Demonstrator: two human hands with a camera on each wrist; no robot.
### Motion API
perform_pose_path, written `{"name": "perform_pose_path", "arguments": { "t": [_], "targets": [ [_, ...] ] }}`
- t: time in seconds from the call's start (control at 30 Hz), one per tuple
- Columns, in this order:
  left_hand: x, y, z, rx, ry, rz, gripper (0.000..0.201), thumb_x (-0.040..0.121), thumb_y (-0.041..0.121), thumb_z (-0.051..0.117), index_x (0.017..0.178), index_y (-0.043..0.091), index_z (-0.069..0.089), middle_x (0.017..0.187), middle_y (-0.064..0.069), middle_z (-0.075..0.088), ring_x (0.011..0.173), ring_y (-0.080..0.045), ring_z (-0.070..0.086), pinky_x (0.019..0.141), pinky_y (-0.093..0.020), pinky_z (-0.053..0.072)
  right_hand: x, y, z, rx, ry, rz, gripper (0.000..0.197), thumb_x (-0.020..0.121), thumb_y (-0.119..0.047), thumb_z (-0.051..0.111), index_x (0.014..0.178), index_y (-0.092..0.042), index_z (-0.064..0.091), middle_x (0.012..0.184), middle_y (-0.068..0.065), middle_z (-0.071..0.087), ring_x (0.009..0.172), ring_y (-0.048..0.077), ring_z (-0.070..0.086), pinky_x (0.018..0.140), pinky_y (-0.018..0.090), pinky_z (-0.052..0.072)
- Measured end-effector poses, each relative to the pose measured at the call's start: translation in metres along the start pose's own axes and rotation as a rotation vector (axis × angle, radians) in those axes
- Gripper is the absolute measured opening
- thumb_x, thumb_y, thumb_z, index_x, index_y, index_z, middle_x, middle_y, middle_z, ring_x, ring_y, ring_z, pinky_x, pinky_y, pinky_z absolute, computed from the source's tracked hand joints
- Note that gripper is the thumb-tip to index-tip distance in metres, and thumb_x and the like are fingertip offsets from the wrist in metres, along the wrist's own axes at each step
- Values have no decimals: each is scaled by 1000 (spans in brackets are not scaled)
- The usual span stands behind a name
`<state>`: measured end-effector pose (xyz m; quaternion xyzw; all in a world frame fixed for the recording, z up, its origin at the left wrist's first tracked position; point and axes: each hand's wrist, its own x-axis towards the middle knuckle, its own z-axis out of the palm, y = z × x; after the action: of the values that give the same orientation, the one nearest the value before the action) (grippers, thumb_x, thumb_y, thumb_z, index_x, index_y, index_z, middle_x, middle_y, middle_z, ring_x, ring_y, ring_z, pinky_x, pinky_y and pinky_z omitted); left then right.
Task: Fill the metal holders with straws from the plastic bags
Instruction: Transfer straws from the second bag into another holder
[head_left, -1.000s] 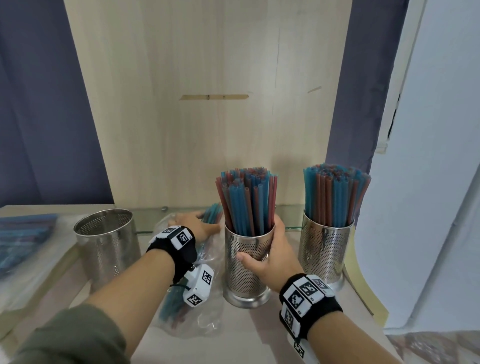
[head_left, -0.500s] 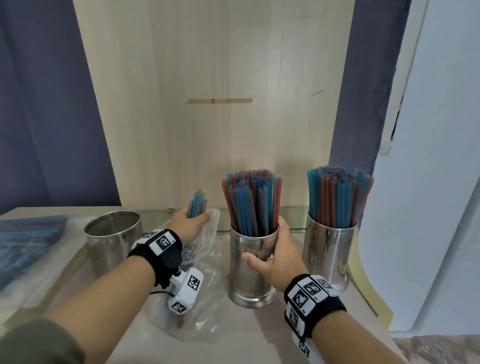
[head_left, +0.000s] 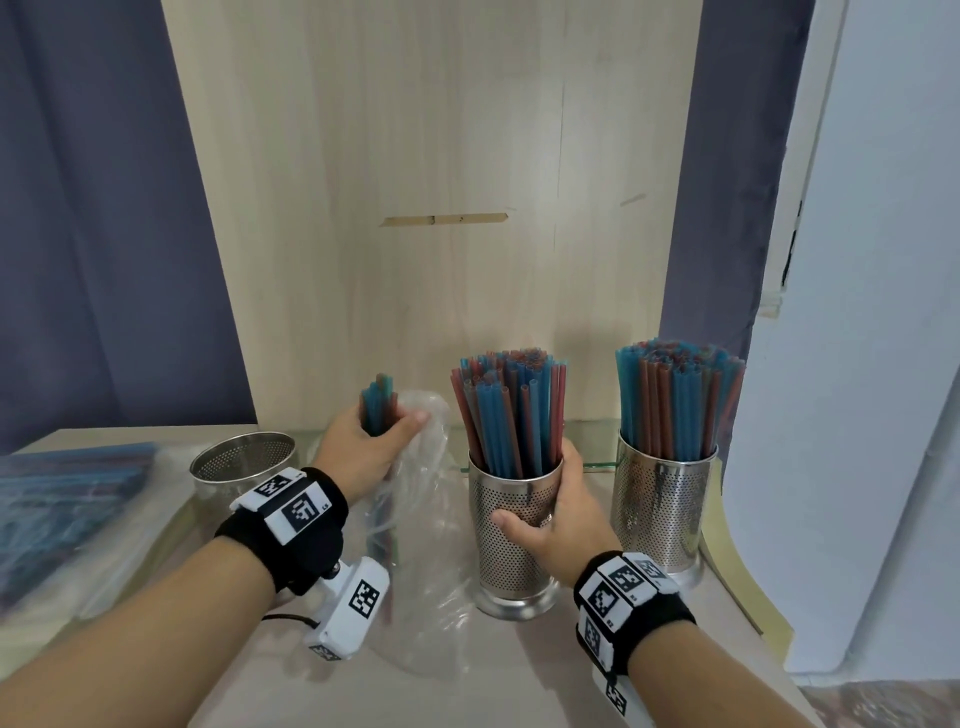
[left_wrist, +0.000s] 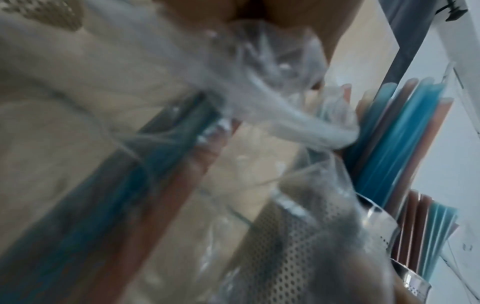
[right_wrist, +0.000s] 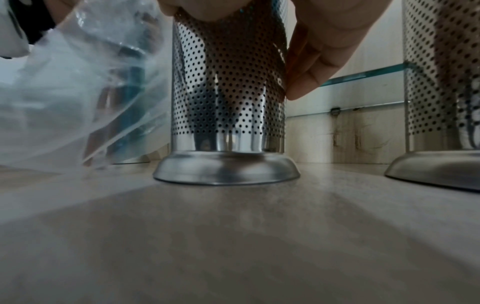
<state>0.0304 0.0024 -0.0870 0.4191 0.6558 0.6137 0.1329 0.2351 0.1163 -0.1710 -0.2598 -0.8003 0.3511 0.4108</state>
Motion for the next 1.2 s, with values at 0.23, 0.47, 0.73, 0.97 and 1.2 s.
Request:
{"name": "perform_pose_path", "arguments": {
  "t": [0.23, 0.47, 0.73, 0.97, 1.2],
  "targets": [
    [0, 35, -18, -55, 247, 144, 51, 83, 54, 58, 80, 3, 57, 59, -2, 57, 40, 1, 51, 44, -11, 42, 1, 2, 1, 20, -2, 7, 99, 66, -50, 83, 142, -45, 21, 134, -20, 51, 125, 0, 50, 105, 23, 42],
    [7, 101, -39, -162, 339, 356, 53, 76, 68, 58, 68, 16, 52, 54, 6, 56, 52, -9, 55, 63, -28, 51, 1, 2, 1, 10, 0, 18, 101, 64, -52, 84, 142, -42, 22, 133, -20, 52, 125, 1, 51, 106, 30, 45],
    [-10, 175, -48, -537, 303, 571, 33, 94, 41, 57, 74, 18, 44, 53, 10, 46, 50, -7, 48, 63, -30, 51, 0, -2, 0, 15, -14, 34, 101, 66, -48, 84, 144, -40, 21, 135, -18, 52, 126, 3, 51, 108, 32, 45],
    [-34, 175, -15, -618, 188, 511, 35, 96, 38, 55, 69, 19, 43, 51, 10, 42, 48, -7, 45, 58, -30, 49, -2, -2, 0, 11, -3, 54, 100, 65, -50, 85, 142, -41, 22, 133, -17, 53, 124, 5, 52, 108, 33, 45],
    [-28, 166, 0, -661, 226, 409, 31, 96, 35, 58, 75, 16, 44, 46, 11, 45, 43, -6, 45, 56, -29, 46, -3, -3, 0, 15, -7, 61, 99, 63, -53, 84, 139, -45, 22, 133, -16, 54, 124, 6, 53, 107, 35, 46]
  ]
}}
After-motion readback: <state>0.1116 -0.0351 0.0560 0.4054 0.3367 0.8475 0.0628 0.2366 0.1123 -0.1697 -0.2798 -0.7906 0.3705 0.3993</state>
